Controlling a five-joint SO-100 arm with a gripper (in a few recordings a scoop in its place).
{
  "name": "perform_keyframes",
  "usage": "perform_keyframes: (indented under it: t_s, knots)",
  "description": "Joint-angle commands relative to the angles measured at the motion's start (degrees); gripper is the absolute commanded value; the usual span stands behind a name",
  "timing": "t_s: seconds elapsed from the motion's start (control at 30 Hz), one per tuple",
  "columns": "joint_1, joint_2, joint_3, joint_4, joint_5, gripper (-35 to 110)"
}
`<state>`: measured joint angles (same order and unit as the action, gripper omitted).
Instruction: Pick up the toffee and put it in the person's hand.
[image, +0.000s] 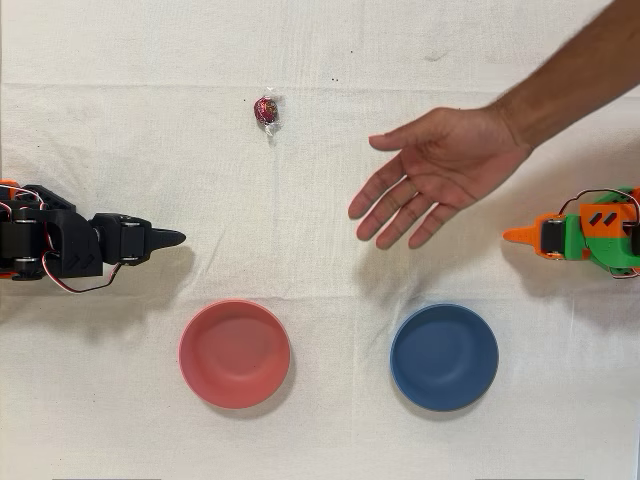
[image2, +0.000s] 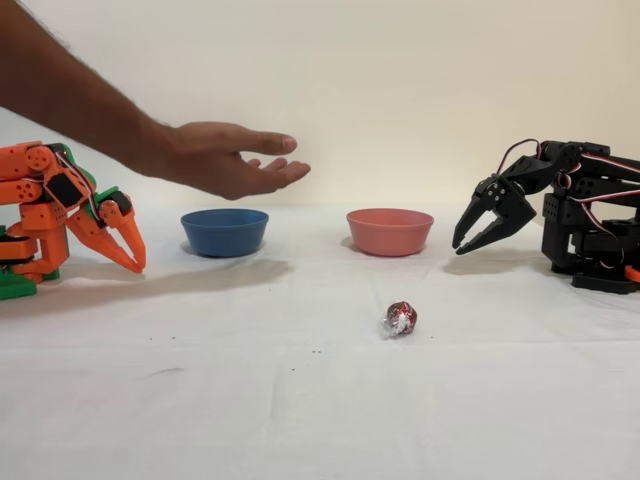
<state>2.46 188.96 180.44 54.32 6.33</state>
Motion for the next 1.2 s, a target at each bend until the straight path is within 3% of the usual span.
perform_keyframes:
  t_s: [0.0,0.57,1.17]
  knots:
    - [0.7,4.0,3.5,-0.6,1.1,1]
    - [-2.5,-6.2,-11.0,-0.1,9.3,7]
    - [-7.8,-51.3,-49.1,2.2,5.7,13]
